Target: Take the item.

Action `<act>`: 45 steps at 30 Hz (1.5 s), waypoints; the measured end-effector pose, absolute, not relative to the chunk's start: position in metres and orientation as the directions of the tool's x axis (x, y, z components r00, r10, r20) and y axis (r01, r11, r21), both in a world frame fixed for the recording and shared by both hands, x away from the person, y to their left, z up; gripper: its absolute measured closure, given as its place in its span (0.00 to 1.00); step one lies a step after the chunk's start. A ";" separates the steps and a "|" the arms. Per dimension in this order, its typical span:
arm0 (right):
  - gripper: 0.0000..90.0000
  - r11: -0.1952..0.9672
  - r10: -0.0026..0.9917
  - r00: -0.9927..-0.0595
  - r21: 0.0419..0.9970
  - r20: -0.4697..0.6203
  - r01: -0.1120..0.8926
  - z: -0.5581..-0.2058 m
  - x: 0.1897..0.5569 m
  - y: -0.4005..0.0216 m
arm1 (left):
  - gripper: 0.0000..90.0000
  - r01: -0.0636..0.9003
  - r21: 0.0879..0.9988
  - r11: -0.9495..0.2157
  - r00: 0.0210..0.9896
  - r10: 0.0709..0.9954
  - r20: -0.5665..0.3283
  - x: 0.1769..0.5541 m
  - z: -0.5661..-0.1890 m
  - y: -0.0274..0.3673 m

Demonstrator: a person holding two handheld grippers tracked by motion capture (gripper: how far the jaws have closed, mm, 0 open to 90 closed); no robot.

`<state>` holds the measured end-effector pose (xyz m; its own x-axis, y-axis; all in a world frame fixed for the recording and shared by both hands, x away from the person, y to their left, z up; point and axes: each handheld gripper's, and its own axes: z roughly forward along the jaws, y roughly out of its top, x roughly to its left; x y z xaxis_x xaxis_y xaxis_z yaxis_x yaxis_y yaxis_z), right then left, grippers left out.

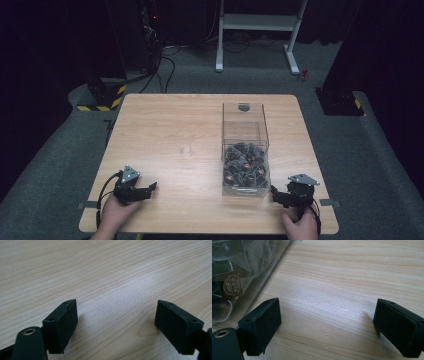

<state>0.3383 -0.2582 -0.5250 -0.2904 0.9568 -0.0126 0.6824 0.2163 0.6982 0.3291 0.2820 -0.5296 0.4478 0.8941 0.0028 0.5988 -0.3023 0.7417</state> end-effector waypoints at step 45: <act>0.08 0.234 0.948 -0.317 0.698 -0.011 0.677 -0.525 0.340 -0.260 | 0.07 0.626 0.717 -0.307 0.435 0.901 0.007 0.334 -0.529 0.276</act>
